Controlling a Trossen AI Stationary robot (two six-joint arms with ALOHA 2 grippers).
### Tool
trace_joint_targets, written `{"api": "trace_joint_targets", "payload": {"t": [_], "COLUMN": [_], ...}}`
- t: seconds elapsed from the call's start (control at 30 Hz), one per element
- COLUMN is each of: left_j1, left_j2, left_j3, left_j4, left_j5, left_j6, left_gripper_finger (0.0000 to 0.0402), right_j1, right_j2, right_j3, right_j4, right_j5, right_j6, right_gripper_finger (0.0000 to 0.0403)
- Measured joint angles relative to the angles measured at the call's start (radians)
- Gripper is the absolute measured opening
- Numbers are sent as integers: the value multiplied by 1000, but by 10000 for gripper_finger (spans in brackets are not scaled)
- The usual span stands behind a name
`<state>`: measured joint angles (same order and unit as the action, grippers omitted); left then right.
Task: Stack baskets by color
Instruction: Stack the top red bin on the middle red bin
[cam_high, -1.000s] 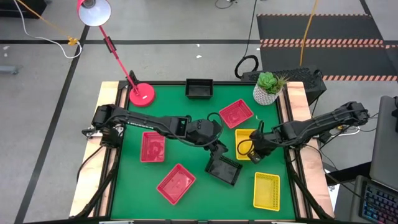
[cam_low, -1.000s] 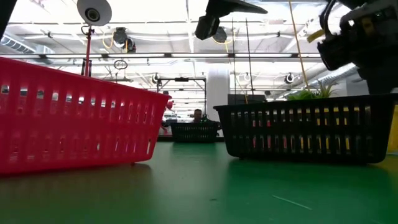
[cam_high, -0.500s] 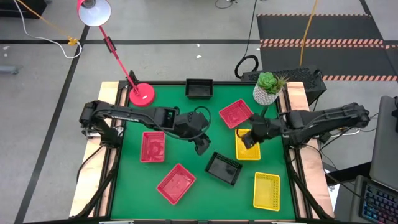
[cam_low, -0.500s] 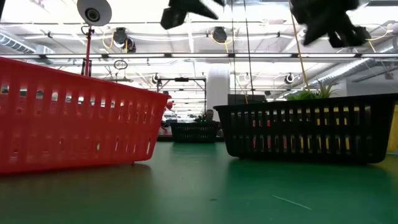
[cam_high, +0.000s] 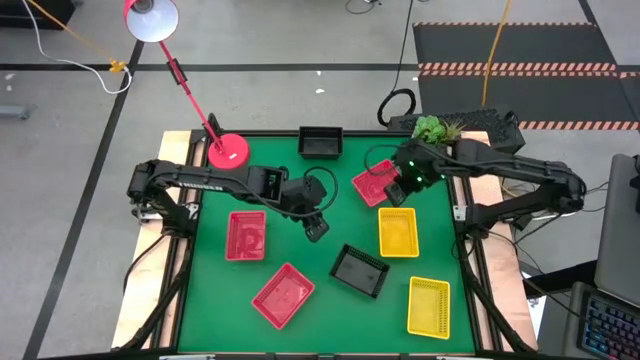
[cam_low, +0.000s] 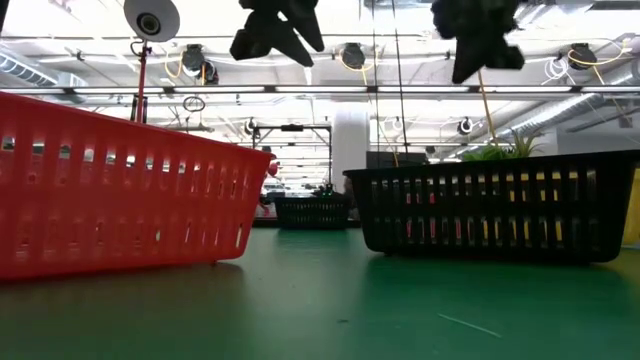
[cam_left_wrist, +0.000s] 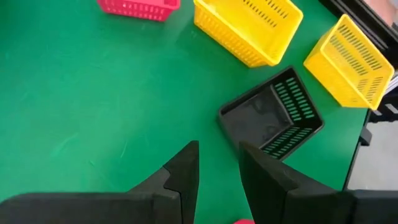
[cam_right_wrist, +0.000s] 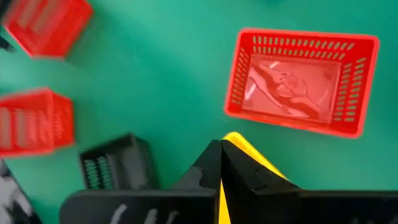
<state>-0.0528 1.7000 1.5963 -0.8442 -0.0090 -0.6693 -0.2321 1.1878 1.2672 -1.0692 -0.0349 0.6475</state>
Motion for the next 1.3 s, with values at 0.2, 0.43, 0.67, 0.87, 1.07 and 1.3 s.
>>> {"api": "trace_joint_targets", "payload": {"t": [0.2, 0.43, 0.67, 0.87, 1.07, 1.3], "left_j1": [0, 3, 3, 3, 3, 3], "left_j2": [0, 0, 0, 0, 0, 0], "left_j3": [0, 0, 0, 0, 0, 0], "left_j4": [-27, -52, -96, -91, -88, -86], "left_j5": [-2, -20, -53, -101, -117, -134], "left_j6": [-33, -80, -146, -204, -205, -188], "left_gripper_finger": [113, 113, 113, 113, 113, 113], "right_j1": [-132, -216, -292, -320, -319, -319], "right_j2": [89, 168, 166, 150, 144, 145], "right_j3": [-7, -9, -134, -229, -263, -268], "right_j4": [-13, -1, 182, 253, 272, 308], "right_j5": [-118, -137, -232, -231, -231, -228], "right_j6": [-300, -799, -1163, -1194, -1234, -1219], "right_gripper_finger": [11, 49, 92, 116, 125, 126]}}
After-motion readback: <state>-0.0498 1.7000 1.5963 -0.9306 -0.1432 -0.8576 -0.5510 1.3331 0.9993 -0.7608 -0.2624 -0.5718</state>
